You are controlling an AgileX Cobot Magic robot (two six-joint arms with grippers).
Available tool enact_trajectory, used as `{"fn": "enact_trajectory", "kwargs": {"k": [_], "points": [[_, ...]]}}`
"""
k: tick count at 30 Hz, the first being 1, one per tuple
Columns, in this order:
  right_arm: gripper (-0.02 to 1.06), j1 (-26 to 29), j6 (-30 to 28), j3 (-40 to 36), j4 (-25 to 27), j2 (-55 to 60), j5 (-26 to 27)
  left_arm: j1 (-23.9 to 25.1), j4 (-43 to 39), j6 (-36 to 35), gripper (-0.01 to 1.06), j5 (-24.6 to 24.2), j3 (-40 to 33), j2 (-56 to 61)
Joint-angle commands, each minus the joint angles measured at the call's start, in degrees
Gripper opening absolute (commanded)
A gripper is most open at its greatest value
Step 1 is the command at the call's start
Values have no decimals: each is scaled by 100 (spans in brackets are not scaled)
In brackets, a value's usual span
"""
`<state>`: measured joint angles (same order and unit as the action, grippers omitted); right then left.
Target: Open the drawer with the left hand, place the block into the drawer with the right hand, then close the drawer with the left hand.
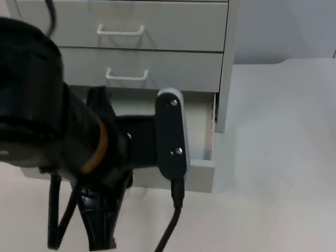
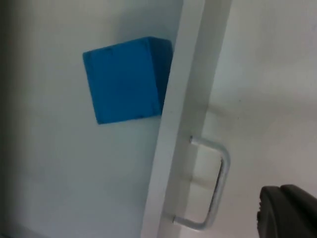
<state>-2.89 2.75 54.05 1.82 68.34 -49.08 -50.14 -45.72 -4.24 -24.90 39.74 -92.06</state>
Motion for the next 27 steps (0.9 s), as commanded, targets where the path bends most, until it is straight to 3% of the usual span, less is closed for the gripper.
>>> {"fn": "enact_trajectory", "kwargs": {"k": [1, 8, 11, 15, 22, 27], "points": [[73, 42, -62, -3, -5, -37, 54, -39, -538, -468, 0, 131, -8, -208], [73, 42, -62, -3, -5, -37, 54, -39, -2266, -1889, 0, 108, -8, -797], [73, 42, -62, -3, -5, -37, 54, -39, -3506, -3092, 0, -49, -8, -1092], [73, 42, -62, -3, -5, -37, 54, -39, -4258, -3716, 0, -178, 4, -1321], [73, 42, -62, -3, -5, -37, 67, 43, -4689, -4104, 0, -204, 97, -1657], [73, 42, -62, -3, -10, -37, 88, 467, -4893, -4513, 0, -231, 362, -1768]]}}
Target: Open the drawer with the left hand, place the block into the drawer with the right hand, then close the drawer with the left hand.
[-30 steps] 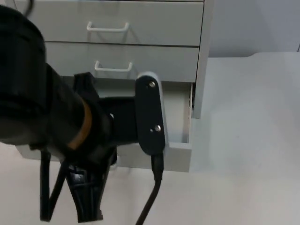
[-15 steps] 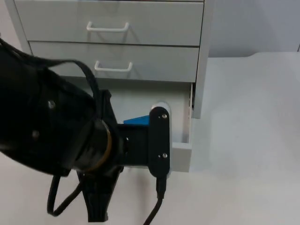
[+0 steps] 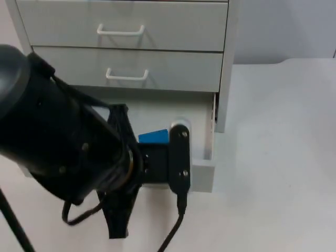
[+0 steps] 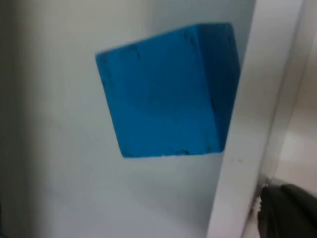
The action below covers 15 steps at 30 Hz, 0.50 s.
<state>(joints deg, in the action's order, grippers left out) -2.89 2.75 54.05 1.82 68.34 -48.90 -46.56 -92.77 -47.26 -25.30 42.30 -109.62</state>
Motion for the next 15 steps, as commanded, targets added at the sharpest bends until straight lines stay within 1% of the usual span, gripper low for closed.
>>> {"fn": "enact_trajectory", "kwargs": {"k": [1, 3, 4, 5, 10, 11, 15], "points": [[73, 42, -62, -3, -10, -37, 70, 189, -421, -388, 0, -191, 141, -11], [73, 42, -62, -3, -10, -37, 70, 358, -718, -697, 0, -203, 227, -11], [73, 42, -62, -3, -10, -37, 70, 442, -718, -825, 0, -203, 292, -11], [73, 42, -62, -3, -10, -37, 70, 442, -718, -825, 0, -203, 292, -11], [73, 42, -62, -3, -10, -37, 82, 801, -718, -866, 0, -190, 754, -48], [73, 42, -62, -3, -10, -37, 82, 801, -718, -866, 0, -190, 754, -48], [73, 42, -62, -3, -10, -37, 135, 1103, -718, -866, 0, -110, 1219, -321]]}}
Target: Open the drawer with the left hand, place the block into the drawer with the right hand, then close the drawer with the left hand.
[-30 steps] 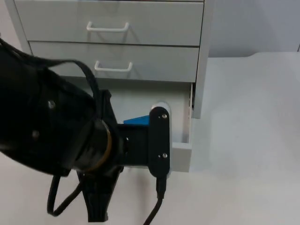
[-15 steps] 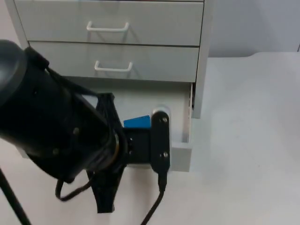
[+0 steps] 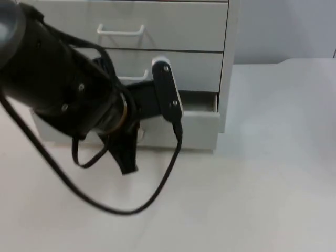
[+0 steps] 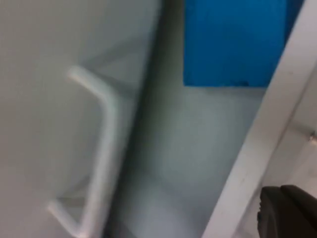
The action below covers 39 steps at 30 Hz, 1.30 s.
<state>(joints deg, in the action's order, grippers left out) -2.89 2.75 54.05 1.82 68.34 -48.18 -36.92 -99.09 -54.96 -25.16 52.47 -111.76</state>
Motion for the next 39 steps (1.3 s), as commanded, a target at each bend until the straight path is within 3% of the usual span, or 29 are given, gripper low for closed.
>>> {"fn": "enact_trajectory", "kwargs": {"k": [1, 13, 24, 27, 32, 37, 39], "points": [[73, 42, -62, -3, -10, -37, 63, 138, -86, -96, 0, -123, 203, -107], [73, 42, -62, -3, -10, -37, 63, 396, -86, -105, 0, -201, 1150, -924], [73, 42, -62, -3, -10, -37, 73, 322, 118, -517, 0, -885, 1401, -1104], [73, 42, -62, -3, -10, -37, 86, 71, 743, -24, 0, -1380, 1401, -1064], [73, 42, -62, -3, -10, -37, 86, -287, 1908, 1007, 0, -1412, 1401, -747], [73, 42, -62, -3, -10, -37, 86, -439, 2709, 1586, 0, -1482, 1401, -507], [73, 42, -62, -3, -10, -37, 86, -546, 3533, 2272, 0, -1495, 1401, -250]]}}
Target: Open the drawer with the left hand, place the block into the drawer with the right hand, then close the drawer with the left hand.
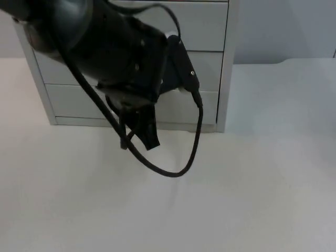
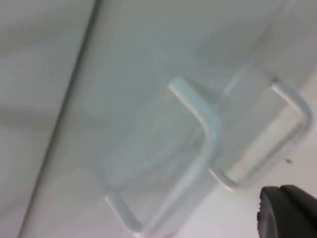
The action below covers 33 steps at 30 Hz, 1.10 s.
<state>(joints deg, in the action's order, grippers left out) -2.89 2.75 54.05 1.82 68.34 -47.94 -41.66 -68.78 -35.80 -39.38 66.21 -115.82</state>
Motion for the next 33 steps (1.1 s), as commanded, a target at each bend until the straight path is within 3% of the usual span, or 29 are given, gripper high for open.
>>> {"fn": "enact_trajectory", "kwargs": {"k": [1, 4, 8, 11, 20, 25, 33], "points": [[73, 42, -62, -3, -10, -37, 62, -123, 837, 628, 0, -73, 27, 243], [73, 42, -62, -3, -10, -37, 62, -174, 1541, 1272, 0, -94, 27, 447], [73, 42, -62, -3, -10, -37, 62, -186, 3305, 2548, 0, -243, 27, 896], [73, 42, -62, -3, -10, -37, 62, -186, 3878, 2949, 0, -330, 27, 1129], [73, 42, -62, -3, -10, -37, 62, -111, 4309, 3110, 0, -561, 27, 2061], [73, 32, -62, -3, -10, -37, 62, 371, 4437, 3110, 0, -777, 27, 2667], [73, 32, -62, -3, -10, -37, 62, 1865, 5394, 3450, 0, -833, 27, 3510]]}}
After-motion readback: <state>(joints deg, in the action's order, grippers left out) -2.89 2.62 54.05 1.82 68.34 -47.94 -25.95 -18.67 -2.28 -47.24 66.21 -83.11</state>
